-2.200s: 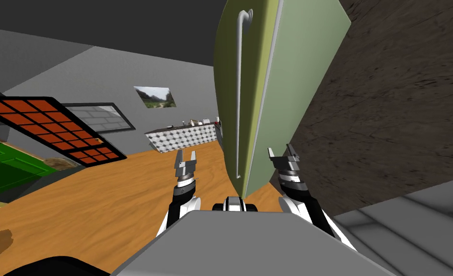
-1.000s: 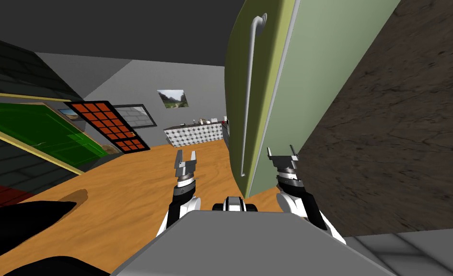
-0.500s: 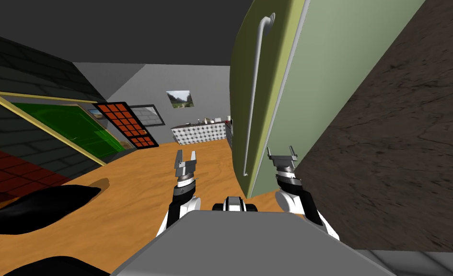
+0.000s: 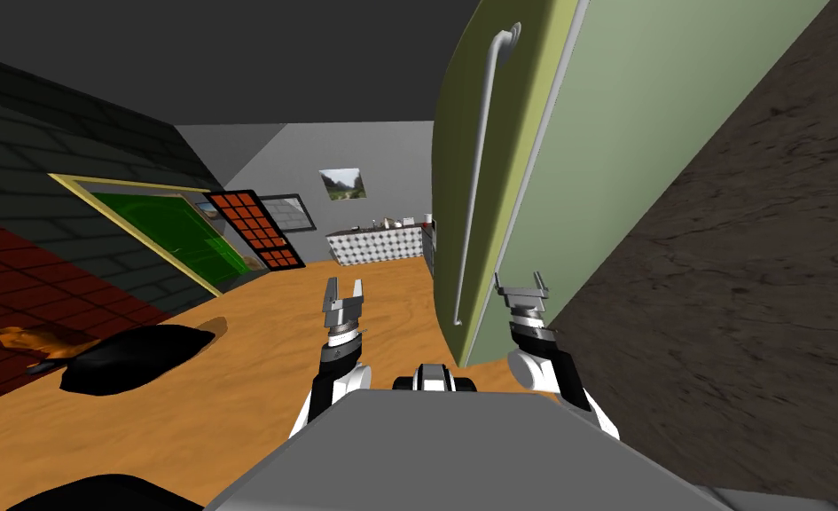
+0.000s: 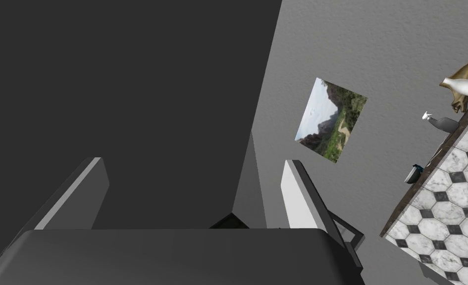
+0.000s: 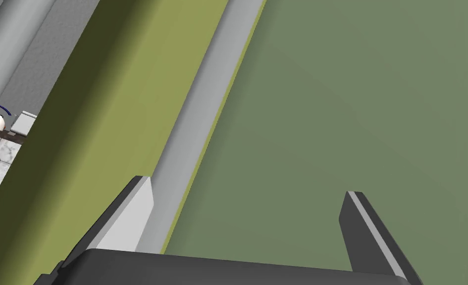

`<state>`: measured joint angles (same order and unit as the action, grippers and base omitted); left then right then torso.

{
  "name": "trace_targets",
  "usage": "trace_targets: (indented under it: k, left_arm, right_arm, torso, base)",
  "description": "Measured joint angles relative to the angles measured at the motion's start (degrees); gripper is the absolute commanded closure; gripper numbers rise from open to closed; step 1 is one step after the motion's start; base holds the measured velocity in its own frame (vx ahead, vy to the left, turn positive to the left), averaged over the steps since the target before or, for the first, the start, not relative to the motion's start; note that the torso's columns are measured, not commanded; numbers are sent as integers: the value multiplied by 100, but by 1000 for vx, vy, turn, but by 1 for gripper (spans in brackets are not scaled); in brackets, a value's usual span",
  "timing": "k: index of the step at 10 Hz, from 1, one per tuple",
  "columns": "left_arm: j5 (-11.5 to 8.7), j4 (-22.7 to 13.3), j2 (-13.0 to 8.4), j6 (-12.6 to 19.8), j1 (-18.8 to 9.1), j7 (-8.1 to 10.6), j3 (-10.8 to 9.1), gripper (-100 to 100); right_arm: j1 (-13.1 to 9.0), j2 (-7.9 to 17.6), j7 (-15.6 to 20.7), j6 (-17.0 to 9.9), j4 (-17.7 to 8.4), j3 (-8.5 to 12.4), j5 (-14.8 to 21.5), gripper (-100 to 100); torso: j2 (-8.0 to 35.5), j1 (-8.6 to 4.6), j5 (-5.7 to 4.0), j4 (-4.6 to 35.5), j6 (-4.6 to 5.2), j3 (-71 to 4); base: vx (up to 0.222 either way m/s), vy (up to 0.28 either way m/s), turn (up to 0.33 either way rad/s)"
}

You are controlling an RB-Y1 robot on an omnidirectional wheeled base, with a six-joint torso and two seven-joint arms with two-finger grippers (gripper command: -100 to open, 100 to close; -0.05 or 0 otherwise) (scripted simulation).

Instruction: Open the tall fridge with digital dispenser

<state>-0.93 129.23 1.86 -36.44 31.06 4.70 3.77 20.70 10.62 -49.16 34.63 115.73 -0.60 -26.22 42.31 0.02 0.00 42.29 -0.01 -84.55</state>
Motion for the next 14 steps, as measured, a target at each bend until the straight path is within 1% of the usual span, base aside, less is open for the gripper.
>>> trace_targets:
  k: [1, 2, 5, 7, 8, 9, 10, 11, 14]
  left_arm:
    - [0, 0, 0, 0, 1, 0, 0, 0]
    - [0, 0, 0, 0, 0, 0, 0, 0]
    - [0, 0, 0, 0, 1, 0, 0, 0]
    - [0, 0, 0, 0, 1, 0, 0, 0]
    - [0, 0, 0, 0, 1, 0, -1, 0]
    - [0, 0, 0, 0, 0, 0, 0, 0]
    - [0, 0, 0, 0, 1, 0, 0, 0]
    - [0, 0, 0, 0, 0, 0, 0, 0]
    - [0, 0, 0, 0, 1, 0, 0, 0]
  right_arm:
    - [-21, -6, -168, 2, -36, -2, -56, -100]
    - [-85, -24, -327, 3, -126, -6, -156, -100]
    - [-144, -32, -838, 23, -266, 3, -380, -100]
    - [-234, -68, -1158, 19, -398, -2, -535, -100]
    - [-247, -66, -1268, 14, -420, 1, -554, -100]
    - [-281, -82, -1418, 42, -496, -4, -637, -100]
    - [-304, -91, -1564, 43, -536, -5, -689, -100]
    - [-367, -105, -1724, 38, -619, 12, -795, -100]
    - [-463, -144, -2207, 48, -786, 15, -997, -100]
  torso:
    - [-1, -2, 0, 0, 3, 0]
    - [-1, 0, 0, 0, 0, -1]
    - [-15, 0, 0, -5, -1, -10]
    - [-26, -4, -1, -9, -3, -17]
    - [-23, -8, -2, -7, 2, -15]
    - [-30, -6, -3, -12, -15, -19]
    - [-35, -6, -3, -13, -6, -23]
    - [-42, -7, -4, -17, -13, -27]
    - [-56, -15, -10, -26, -8, -35]
  base:
    - [-34, 9, 152]
    - [-29, 5, 81]
    - [-32, 9, 132]
    - [-20, 5, 42]
    - [-18, 5, 144]
    - [-26, 6, 92]
    - [-36, 12, 116]
    - [-29, 8, 87]
    - [-29, 8, 124]
